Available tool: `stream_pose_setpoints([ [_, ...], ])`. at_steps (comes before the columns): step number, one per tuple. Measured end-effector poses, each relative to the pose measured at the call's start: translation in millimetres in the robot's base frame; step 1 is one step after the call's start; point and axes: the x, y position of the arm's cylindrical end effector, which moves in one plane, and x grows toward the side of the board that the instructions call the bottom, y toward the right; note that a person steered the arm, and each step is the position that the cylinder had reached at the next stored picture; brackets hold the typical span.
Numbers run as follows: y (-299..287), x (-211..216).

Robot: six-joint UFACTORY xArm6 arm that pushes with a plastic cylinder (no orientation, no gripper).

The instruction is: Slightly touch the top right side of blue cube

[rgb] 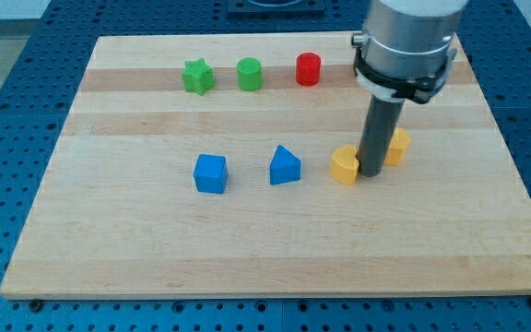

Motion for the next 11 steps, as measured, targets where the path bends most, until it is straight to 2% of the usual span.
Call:
stream_pose_setpoints([
  [2,15.6,35.6],
  [3,-2.4,36.1],
  [4,-50.2,35.5],
  [6,-138.2,23.9],
  [9,-160.6,-3.6],
  [11,-180.6,-55.2],
])
